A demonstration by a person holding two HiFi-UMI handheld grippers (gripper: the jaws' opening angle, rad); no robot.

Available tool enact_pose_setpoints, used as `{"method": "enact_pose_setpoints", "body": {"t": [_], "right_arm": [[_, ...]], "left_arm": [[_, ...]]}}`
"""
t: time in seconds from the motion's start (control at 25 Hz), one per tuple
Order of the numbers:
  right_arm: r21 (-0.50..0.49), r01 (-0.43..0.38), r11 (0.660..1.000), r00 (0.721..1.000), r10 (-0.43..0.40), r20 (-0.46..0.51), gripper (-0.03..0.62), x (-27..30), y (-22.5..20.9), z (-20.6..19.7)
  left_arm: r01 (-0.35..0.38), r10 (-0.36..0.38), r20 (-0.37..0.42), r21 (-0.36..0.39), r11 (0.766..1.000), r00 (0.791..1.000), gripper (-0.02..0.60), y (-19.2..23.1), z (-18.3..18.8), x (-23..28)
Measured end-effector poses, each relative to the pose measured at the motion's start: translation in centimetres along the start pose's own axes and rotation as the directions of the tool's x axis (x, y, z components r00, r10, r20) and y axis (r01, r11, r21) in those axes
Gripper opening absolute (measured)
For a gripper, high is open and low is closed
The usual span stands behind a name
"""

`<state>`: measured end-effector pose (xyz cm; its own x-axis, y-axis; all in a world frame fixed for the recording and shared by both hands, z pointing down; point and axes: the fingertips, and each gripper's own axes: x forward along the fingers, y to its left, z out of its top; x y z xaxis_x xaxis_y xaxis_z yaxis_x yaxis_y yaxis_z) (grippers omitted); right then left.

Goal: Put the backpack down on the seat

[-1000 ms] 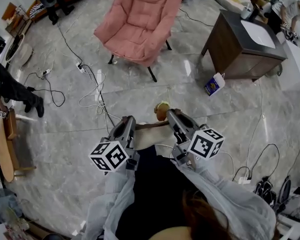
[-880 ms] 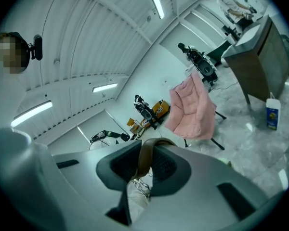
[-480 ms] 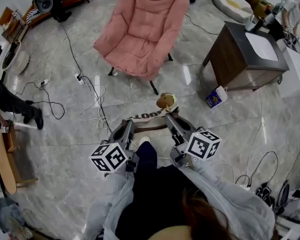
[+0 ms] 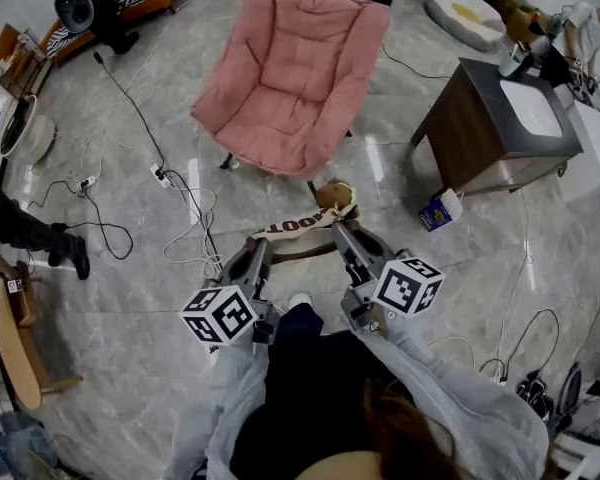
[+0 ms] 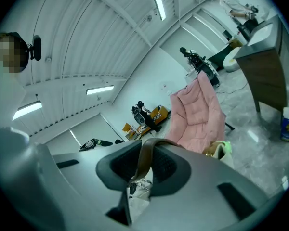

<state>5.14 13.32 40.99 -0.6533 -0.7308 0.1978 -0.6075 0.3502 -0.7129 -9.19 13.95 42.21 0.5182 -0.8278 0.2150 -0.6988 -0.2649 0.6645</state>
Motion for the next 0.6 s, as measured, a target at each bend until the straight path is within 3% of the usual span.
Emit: {"method": "enact_pose_setpoints", "body": {"t": [0.6], "right_arm": [[0.025,-0.002,1.000,0.998,0.004,-0.063,0.060,3.0,0.4,-2.3]], "left_arm": [[-0.045,0.045,0.000,-0.030,0.999,0.999,0.026,3.4,1.2,-0.8]]}}
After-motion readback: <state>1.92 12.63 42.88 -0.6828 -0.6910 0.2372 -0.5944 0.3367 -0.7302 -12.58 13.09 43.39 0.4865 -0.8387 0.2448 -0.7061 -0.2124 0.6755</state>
